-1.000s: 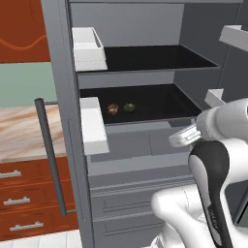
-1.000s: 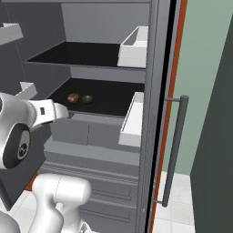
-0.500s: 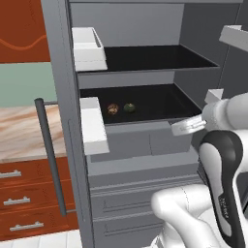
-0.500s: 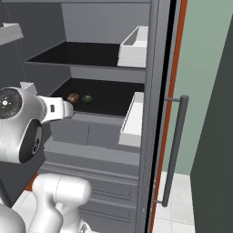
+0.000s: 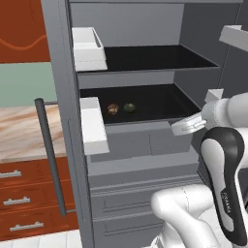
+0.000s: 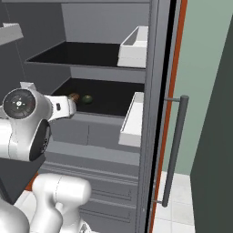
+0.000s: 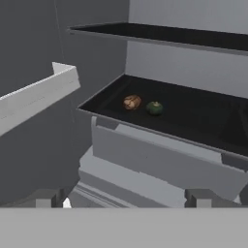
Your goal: Gather the squash and potato from the fridge and place them on a tray on the dining counter. Then gather the chicken drumstick and steak from the fridge and place them on the other tray.
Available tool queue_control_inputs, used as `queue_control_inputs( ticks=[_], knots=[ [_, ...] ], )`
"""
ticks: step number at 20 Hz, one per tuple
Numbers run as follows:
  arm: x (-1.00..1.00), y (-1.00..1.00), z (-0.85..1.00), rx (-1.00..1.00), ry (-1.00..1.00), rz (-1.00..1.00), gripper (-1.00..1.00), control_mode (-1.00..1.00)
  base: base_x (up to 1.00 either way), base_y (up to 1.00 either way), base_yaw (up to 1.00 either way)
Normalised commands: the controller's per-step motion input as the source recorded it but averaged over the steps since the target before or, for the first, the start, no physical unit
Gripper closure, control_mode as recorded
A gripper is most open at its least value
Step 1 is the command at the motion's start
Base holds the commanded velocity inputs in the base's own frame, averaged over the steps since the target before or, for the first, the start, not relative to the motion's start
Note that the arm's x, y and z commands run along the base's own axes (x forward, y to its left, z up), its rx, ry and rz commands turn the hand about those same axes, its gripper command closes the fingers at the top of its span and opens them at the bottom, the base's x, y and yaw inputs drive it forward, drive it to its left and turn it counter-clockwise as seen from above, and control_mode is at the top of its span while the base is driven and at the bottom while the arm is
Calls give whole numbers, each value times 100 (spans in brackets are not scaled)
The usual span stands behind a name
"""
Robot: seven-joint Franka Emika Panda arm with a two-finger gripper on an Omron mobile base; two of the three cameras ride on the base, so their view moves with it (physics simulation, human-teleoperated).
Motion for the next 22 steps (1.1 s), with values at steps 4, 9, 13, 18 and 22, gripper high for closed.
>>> queue_control_inputs(
  ticks=[4,9,13,18,22],
  knots=[
    [22,0,-24,0,0,14,-100,-100,0,0,0],
    [37,0,-10,-1,0,10,-100,-100,0,0,0],
    [49,4,0,-6,0,7,-100,-100,0,0,0],
    [42,1,-2,-14,0,3,-100,-100,0,0,0],
    [40,3,-16,-11,0,3,-100,-100,0,0,0]
  ],
)
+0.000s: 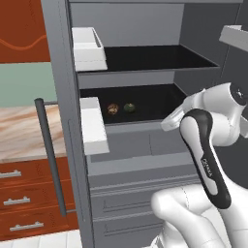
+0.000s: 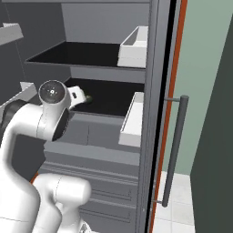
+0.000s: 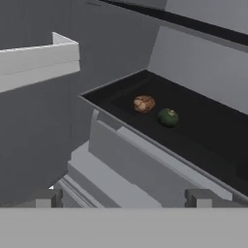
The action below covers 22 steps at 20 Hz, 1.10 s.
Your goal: Gather the squash and potato from the fridge and place them on a tray on the dining counter. Then gather the chicken drumstick and steak from the fridge and place them on the other tray.
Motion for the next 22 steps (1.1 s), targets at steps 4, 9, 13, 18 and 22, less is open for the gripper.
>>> queue_control_inputs(
  ticks=[4,9,13,18,22],
  knots=[
    [23,0,-26,0,0,4,-100,-100,0,0,0],
    [18,-3,-28,2,0,5,-100,-100,0,0,0],
    [25,0,-17,0,0,5,-100,-100,0,0,0],
    [30,0,-2,0,0,5,-100,-100,0,0,0],
    [27,-4,0,0,0,6,-100,-100,0,0,0]
  ],
)
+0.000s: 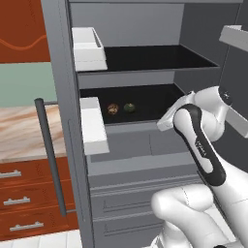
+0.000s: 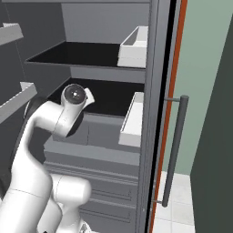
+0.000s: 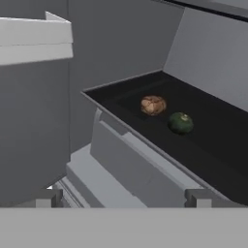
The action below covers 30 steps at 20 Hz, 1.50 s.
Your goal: Gather the squash and potato from the fridge and place them on a tray on the dining counter. Then gather the chicken drumstick and steak from the fridge and place them on the other tray.
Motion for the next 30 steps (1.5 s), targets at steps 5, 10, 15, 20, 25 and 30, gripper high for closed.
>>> queue_control_inputs(
  ticks=[5,10,15,20,25,30],
  knots=[
    [31,-1,0,0,0,5,-100,-100,0,0,0],
    [24,-4,-3,0,0,4,-100,-100,0,0,0],
    [16,-8,-9,0,0,4,-100,-100,0,0,0],
    [21,0,-16,0,0,4,-100,-100,0,0,0],
    [22,0,-17,0,0,4,-100,-100,0,0,0],
    [22,0,-15,2,0,5,-100,-100,0,0,0]
  ],
)
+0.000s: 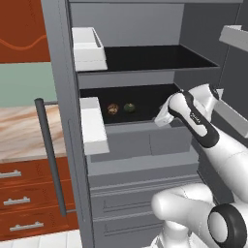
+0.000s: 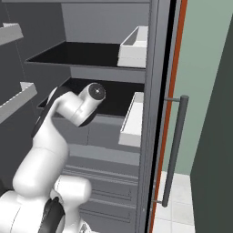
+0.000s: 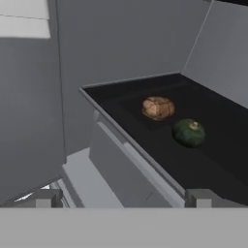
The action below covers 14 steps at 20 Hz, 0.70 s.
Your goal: Gather the squash and potato from the fridge and place them on a tray on the dining counter. Then gather the chicken drumstick and steak from the fridge and place them on the other tray.
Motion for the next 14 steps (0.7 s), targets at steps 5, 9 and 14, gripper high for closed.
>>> queue_control_inputs(
  ticks=[5,9,14],
  knots=[
    [24,0,-16,3,0,7,-100,-100,0,0,0],
    [25,0,-13,2,0,9,-100,-100,0,0,0],
    [25,0,-12,0,0,8,-100,-100,0,0,0]
  ],
)
